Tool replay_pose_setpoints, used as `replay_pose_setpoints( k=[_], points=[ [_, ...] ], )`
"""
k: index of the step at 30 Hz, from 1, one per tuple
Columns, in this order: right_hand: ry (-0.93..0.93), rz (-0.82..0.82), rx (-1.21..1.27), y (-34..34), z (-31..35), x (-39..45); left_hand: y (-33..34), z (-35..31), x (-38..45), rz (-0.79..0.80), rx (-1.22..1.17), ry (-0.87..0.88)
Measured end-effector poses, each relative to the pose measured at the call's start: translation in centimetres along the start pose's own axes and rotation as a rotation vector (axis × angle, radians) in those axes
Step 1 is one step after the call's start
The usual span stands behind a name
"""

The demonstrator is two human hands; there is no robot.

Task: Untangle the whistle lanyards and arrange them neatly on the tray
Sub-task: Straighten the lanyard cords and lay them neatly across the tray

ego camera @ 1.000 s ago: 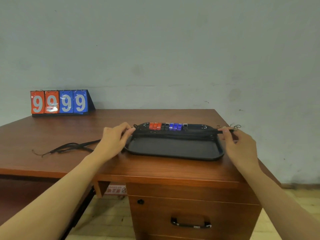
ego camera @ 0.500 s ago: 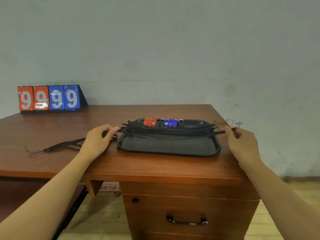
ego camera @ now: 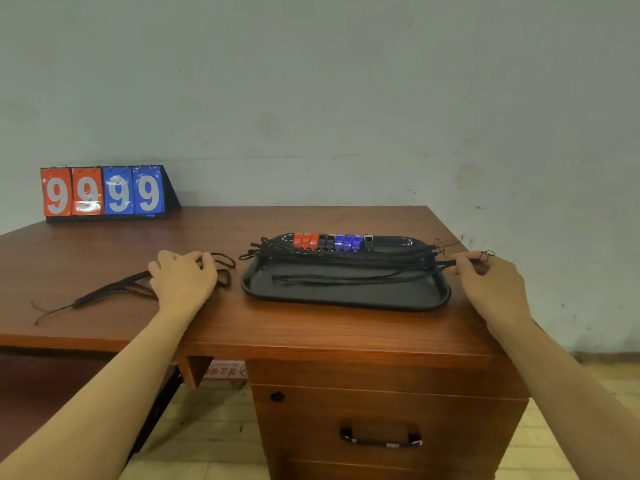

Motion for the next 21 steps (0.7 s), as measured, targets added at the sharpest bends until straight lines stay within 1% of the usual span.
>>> replay_pose_setpoints(
  k=[2, 4, 6, 8, 10, 12, 13, 15, 17, 19, 21],
  points=[
    [0.005, 0.002, -0.013, 0.1, 0.0, 0.1, -0.6, -0.5, -0.6, 0.000, 0.092, -0.020],
    [0.007, -0.003, -0.021, 0.0, 0.0, 0.2, -1.3, -1.2, -1.1, 0.012, 0.122, 0.021],
    [0.003, -0.009, -0.001, -0.2, 0.2, 0.1, -1.5, -1.9, -1.2, 0.068, 0.167, 0.085],
    [-0.019, -0.010, 0.000, -0.2, 0.3, 0.0, -1.7, -3.7, -1.4, 0.104, 0.167, 0.215],
    [-0.036, -0.007, -0.008, -0.1, 0.4, 0.0, -1.9, -7.0, -2.1, 0.109, 0.072, 0.424],
    [-0.034, -0.003, 0.007, 0.0, 0.2, 0.1, -1.2, -10.2, -3.5, 0.204, 0.011, 0.590],
    [-0.037, -0.002, 0.015, 0.1, 0.2, 0.1, -0.4, -11.4, -4.2, 0.279, 0.039, 0.635],
    [-0.037, -0.006, 0.034, 0.1, -0.1, 0.2, 1.6, -12.4, -5.0, 0.431, 0.168, 0.652],
    [-0.029, -0.010, 0.047, 0.0, -0.3, 0.3, 2.7, -12.5, -4.9, 0.517, 0.220, 0.577],
    [-0.018, -0.017, 0.051, 0.0, -0.3, 0.4, 3.3, -12.5, -4.4, 0.524, 0.224, 0.526],
    [-0.003, -0.023, 0.057, 0.0, -0.4, 0.5, 3.6, -12.5, -4.3, 0.511, 0.261, 0.542]
  ],
)
Point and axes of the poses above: each hand's wrist, its own x-axis towards the middle knuckle, its own y-axis out of the palm, z = x × y, the point moved 7 cm from there along x, towards the middle knuckle, and after that the axes turned 12 degrees about -z, right-handed, at the moved point
